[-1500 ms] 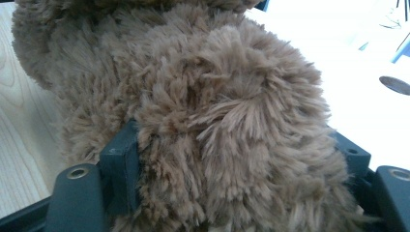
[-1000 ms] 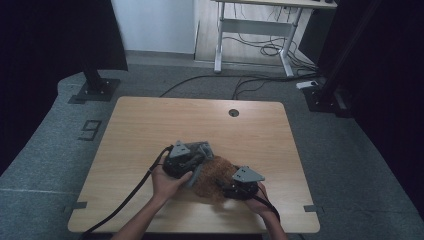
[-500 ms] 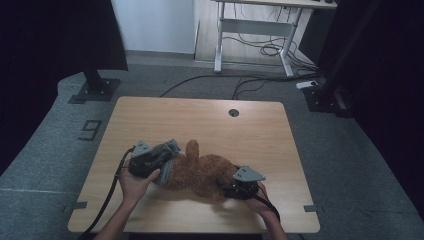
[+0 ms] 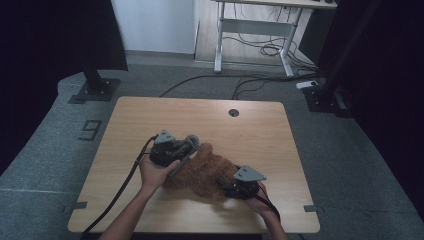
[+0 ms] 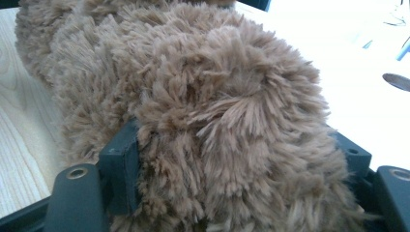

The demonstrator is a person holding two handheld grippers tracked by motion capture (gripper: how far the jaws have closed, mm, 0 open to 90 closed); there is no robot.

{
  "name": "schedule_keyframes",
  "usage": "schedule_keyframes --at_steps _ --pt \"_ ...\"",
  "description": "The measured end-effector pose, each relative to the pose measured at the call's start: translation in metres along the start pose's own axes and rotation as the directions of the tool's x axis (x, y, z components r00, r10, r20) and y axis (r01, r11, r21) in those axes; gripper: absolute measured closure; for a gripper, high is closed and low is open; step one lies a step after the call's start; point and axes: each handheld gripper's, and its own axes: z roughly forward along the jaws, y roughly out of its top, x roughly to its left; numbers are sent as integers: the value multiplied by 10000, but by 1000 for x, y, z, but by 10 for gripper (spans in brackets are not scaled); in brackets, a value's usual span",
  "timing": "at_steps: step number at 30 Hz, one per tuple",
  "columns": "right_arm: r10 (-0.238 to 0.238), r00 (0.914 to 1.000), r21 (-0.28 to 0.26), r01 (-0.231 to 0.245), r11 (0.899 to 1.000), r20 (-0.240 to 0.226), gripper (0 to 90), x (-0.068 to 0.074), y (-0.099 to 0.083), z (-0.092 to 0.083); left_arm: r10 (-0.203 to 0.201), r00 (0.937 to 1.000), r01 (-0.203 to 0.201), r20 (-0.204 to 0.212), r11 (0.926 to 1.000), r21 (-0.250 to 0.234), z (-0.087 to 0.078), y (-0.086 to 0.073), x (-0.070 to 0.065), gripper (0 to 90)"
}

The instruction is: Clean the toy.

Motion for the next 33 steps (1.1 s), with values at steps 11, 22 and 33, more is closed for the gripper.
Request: schedule_keyframes --at_steps 11,22,33 --pt "1299 9845 -456 -1360 9897 -1179 210 -14 24 -29 -33 9978 48 667 9997 -221 -11 -37 -6 760" --pt "2087 9707 -324 -2139 9763 -1193 210 -41 78 -23 138 9961 -82 874 9979 -645 -28 -59 -17 761" --pt "2174 9351 1507 -1809 9719 -2799 208 3 36 -19 330 9926 -224 1169 9957 -903 -39 -74 -21 760"
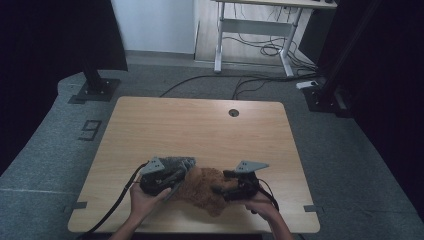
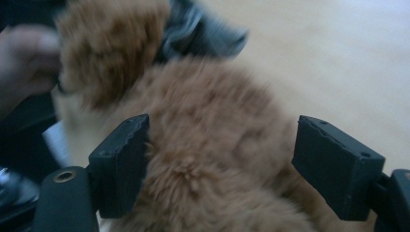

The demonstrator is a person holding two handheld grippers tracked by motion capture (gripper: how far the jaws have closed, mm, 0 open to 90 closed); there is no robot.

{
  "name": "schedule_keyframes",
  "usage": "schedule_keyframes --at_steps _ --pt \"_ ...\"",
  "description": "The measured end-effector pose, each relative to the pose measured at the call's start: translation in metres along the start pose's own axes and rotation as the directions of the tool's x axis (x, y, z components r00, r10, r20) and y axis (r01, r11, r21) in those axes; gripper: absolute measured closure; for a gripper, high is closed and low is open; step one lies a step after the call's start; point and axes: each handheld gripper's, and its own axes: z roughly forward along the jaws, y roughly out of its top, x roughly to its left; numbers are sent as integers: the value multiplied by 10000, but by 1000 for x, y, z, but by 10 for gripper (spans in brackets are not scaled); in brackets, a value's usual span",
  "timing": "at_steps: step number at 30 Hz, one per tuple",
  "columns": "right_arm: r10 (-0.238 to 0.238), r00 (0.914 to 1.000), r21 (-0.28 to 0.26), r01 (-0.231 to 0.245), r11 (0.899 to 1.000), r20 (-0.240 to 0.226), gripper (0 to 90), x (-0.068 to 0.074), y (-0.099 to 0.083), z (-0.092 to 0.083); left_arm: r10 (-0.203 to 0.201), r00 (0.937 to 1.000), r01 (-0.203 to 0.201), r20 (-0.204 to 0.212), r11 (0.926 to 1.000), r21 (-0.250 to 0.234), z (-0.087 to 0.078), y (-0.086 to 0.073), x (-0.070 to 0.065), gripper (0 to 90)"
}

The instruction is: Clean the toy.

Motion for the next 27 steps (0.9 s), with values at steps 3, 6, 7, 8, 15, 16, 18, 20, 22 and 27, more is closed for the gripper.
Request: schedule_keyframes --at_steps 3,6,7,8,15,16,18,20,22,27 --pt "-659 9977 1000 639 9929 163 186 15 -20 8 109 9999 -109 -34 9999 -50 -2 -4 -4 760" --pt "-646 9966 1070 589 9925 509 214 17 -32 16 192 9998 -192 -59 9997 -124 -2 -8 -7 760" --pt "-615 9967 954 563 9939 531 239 16 -34 16 231 9997 -232 -80 9996 -164 -2 -8 -7 760" --pt "-707 9958 928 651 9936 589 257 16 -35 17 231 9997 -232 -80 9996 -164 -2 -8 -7 759" --pt "-761 9814 471 688 9965 1762 365 8 -41 26 260 9987 -271 -440 9993 -249 20 -1 -4 759" --pt "-761 9814 471 688 9965 1762 365 8 -41 26 260 9987 -271 -440 9993 -249 20 -1 -4 758" --pt "-774 9675 217 744 9970 2409 390 0 -38 29 396 9960 -424 -800 9985 -335 33 7 0 756" --pt "-686 9609 42 701 9975 2684 398 -6 -36 31 361 9948 -417 -956 9975 -575 43 11 4 756" --pt "-646 9515 -103 710 9974 3008 406 -12 -35 33 245 9950 -319 -966 9966 -757 51 14 9 757" --pt "-622 9311 -284 775 9966 3593 411 -25 -30 35 175 9959 -240 -887 9971 -728 63 25 18 756"
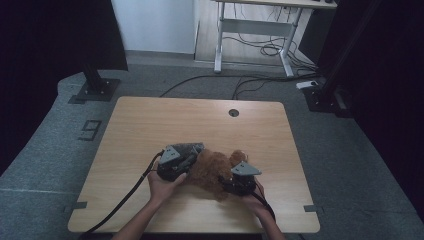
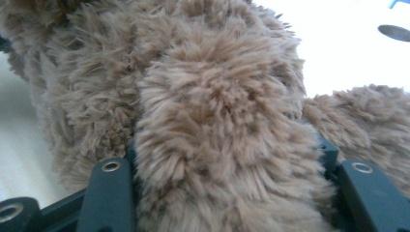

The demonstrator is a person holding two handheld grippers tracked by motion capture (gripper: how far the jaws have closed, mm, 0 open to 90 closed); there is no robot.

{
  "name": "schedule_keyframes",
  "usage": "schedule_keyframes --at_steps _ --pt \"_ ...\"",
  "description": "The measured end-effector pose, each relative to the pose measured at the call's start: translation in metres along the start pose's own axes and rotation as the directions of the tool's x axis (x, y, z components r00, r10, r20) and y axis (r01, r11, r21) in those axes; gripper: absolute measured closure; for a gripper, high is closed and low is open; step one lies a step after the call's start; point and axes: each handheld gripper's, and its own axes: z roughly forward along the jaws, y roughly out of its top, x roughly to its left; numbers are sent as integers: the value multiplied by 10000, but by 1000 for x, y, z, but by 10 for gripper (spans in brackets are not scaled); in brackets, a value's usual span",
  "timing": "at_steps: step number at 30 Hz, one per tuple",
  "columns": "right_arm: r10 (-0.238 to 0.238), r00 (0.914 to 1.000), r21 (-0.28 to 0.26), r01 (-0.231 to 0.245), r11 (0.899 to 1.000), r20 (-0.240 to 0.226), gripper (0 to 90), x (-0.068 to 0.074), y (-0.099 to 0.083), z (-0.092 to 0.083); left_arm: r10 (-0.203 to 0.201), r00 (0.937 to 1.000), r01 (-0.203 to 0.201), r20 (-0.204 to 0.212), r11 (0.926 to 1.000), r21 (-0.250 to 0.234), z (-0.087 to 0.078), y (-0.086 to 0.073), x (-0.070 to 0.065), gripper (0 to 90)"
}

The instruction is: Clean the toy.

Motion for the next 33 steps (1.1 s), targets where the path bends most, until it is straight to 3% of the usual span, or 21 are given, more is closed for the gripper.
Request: schedule_keyframes --at_steps 4,7,10,11,12,14,16,18,20,23,26,29,31,33 --pt "-58 9999 -231 60 9997 85 414 -7 1 3 -421 9983 412 394 9989 246 -3 7 7 754" --pt "-523 9985 -622 512 9967 -161 408 -2 -4 -5 -577 9960 555 676 9979 343 -16 15 5 749" --pt "-489 9983 -817 463 9956 -308 402 0 -9 -10 -664 9917 664 1098 9978 44 -26 27 -4 749" --pt "-528 9981 -822 501 9954 -306 401 2 -9 -11 -533 9877 548 1469 9985 -58 -25 36 -15 749" --pt "-564 9979 -789 538 9954 -311 401 4 -10 -12 -533 9877 548 1469 9985 -58 -25 36 -15 748" --pt "-710 9970 -745 687 9949 -292 400 8 -9 -14 -168 9839 161 1781 9999 54 -11 51 -35 746" --pt "-807 9964 -741 786 9942 -262 400 10 -9 -14 -91 9822 53 1877 9998 208 -4 54 -41 746" --pt "-1001 9948 -730 984 9925 -196 401 13 -10 -15 -2 9802 -180 1978 9957 904 14 55 -50 744" --pt "-996 9949 -718 981 9926 -168 405 13 -10 -15 -29 9804 -253 1972 9898 1401 28 47 -52 743" --pt "-875 9958 -514 861 9950 -251 432 9 -13 -16 -134 9805 -127 1963 9913 1308 26 41 -49 745" --pt "-868 9958 -467 853 9953 -305 456 8 -13 -18 134 9888 -299 1487 9936 1091 15 34 -44 747" --pt "-841 9959 -424 827 9957 -325 470 6 -13 -17 138 9958 -217 901 9959 881 0 27 -32 752" --pt "-770 9963 -416 754 9963 -374 473 4 -13 -17 -55 9982 8 597 9969 783 -14 18 -16 755" --pt "-810 9960 -427 794 9959 -371 479 4 -13 -17 -139 9981 98 593 9976 690 -23 13 -11 758"
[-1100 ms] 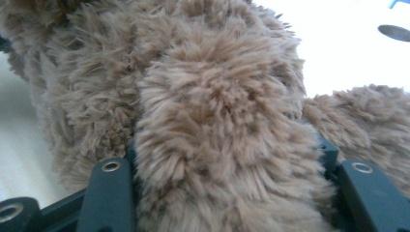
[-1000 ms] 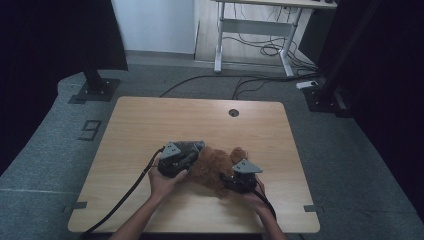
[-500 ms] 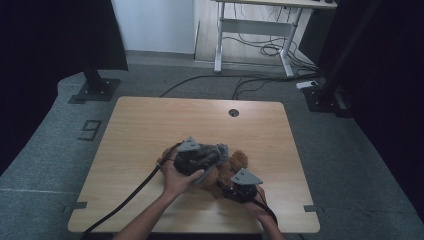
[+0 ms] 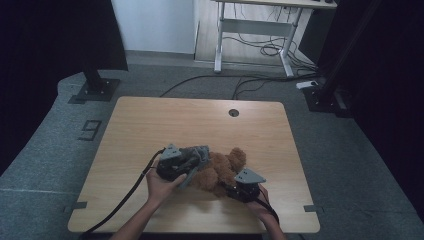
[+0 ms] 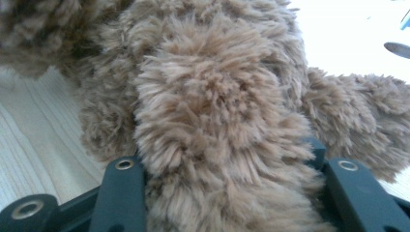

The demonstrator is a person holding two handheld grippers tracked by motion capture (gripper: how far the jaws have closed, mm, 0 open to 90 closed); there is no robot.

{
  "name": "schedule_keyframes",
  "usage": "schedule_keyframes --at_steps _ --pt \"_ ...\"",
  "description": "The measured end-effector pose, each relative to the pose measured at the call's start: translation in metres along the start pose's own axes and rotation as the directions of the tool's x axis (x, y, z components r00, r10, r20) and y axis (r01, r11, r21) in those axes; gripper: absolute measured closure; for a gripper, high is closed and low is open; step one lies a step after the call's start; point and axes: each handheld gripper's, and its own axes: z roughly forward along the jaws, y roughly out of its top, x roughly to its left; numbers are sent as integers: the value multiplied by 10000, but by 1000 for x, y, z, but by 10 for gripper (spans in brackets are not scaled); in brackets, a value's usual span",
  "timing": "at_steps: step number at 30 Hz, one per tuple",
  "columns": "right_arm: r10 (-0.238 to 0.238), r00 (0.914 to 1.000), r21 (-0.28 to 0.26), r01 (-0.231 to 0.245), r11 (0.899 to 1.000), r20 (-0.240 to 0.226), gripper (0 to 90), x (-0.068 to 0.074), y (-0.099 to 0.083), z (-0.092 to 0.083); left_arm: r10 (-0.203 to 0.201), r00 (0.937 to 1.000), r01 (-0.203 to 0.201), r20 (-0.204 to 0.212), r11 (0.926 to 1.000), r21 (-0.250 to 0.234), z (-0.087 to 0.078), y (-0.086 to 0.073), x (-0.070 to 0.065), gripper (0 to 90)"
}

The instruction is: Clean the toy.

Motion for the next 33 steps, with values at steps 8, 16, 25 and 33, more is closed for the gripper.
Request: schedule_keyframes --at_steps 8,16,25,33 --pt "-54 10000 -72 55 10000 41 485 0 -1 1 -60 9987 33 -511 9986 -526 -27 -9 11 760" --pt "5 10000 -109 -6 9999 -31 487 -2 -1 0 -675 9926 585 -1012 9942 -897 -44 -12 36 757" --pt "49 9997 -215 -54 9998 -232 486 -5 -4 0 -1757 9663 1717 -1879 9844 -375 -49 -41 77 757" --pt "211 9995 -220 -216 9995 -240 483 -8 -5 -1 -1261 9809 1130 -1482 9892 -932 -58 -10 57 755"
